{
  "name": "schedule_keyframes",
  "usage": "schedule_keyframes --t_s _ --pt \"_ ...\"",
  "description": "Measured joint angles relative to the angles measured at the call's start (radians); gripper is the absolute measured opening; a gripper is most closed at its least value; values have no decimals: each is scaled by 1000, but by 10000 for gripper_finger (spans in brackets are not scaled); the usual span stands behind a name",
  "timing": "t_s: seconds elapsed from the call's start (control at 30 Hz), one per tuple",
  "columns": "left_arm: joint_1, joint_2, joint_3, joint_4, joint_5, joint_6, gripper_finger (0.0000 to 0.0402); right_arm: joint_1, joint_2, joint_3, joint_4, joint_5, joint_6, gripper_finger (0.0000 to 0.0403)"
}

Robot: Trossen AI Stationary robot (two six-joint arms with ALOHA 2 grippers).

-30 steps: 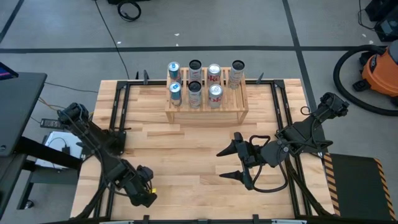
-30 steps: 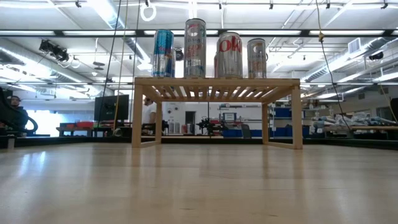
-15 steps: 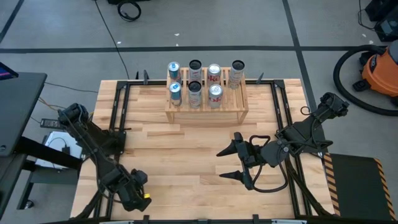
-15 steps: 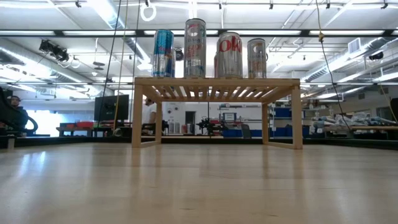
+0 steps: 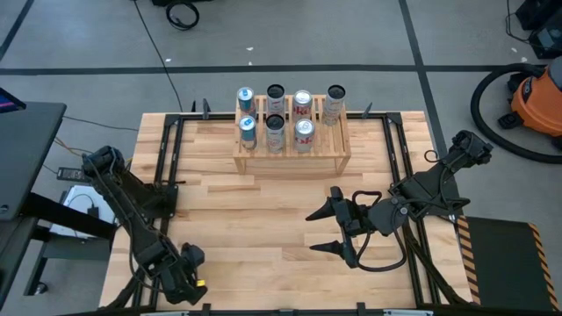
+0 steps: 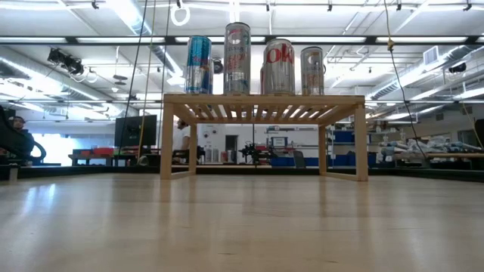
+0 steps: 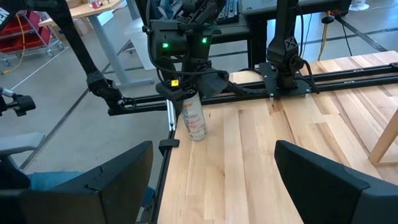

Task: Place canned beverage on shelf
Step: Put the white and yellow soda can on the shelf aligned with the white and yellow soda can

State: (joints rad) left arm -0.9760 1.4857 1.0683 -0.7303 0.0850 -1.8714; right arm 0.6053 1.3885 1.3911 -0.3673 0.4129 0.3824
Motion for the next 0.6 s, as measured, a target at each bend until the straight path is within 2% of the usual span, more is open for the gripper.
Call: schedule_keyframes --t_s 0.6 --pt "-2 0 1 2 -56 68 339 0 0 0 0 0 0 345"
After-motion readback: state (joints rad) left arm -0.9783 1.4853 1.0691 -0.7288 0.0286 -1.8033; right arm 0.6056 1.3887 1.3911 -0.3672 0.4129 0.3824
